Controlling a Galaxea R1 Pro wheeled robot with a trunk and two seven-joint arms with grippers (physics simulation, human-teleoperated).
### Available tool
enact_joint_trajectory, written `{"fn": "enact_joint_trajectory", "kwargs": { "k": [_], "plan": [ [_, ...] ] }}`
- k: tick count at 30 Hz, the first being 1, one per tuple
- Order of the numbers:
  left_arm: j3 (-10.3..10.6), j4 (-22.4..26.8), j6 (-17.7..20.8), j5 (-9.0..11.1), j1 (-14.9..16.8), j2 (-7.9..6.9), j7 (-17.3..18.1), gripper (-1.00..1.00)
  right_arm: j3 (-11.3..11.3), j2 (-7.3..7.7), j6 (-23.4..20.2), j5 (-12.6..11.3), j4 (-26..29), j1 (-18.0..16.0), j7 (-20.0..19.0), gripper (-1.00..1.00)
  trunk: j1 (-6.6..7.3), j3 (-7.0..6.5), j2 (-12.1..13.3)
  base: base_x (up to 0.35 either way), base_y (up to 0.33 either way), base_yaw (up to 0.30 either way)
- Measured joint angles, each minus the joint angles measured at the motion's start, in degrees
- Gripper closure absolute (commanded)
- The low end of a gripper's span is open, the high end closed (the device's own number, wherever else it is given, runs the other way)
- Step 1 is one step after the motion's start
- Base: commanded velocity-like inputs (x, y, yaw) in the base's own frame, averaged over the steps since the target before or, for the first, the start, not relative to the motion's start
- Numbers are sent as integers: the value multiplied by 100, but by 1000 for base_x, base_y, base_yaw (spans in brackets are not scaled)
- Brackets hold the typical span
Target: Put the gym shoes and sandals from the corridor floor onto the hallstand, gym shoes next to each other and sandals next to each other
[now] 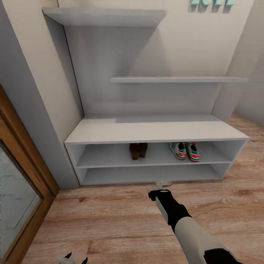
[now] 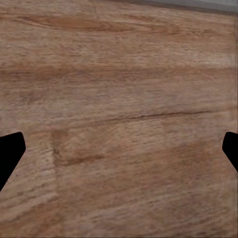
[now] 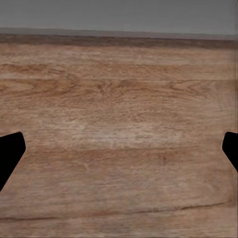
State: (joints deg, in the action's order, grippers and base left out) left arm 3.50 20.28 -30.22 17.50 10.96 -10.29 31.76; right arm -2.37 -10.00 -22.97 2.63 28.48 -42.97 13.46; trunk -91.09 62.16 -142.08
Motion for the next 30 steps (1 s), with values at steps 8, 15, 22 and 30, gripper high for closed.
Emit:
{"fn": "enact_joint_trajectory", "kwargs": {
  "k": [8, 15, 22, 30],
  "plan": [
    [-5, -2, 4, 2, 0, -2, -26, -100, 6, 0, 211, 8, -7, 8, -3, -100, 0, 0, 0, -280, -195, 0],
    [-7, -1, 4, 2, 0, -2, -44, -100, 4, 0, 632, 29, -141, 23, -14, -100, 1, 0, 0, -231, -140, 0],
    [-8, 0, -5, 2, -6, -23, -40, -100, -2, 420, 2049, 43, -1468, 60, -83, -100, 3, 0, 0, -37, -21, 0],
    [-9, 0, -5, 2, -10, -13, -48, -100, -12, 1198, 3773, 59, -2665, 466, -271, -100, 3, 1, 0, -1, -1, 0]
  ]
}}
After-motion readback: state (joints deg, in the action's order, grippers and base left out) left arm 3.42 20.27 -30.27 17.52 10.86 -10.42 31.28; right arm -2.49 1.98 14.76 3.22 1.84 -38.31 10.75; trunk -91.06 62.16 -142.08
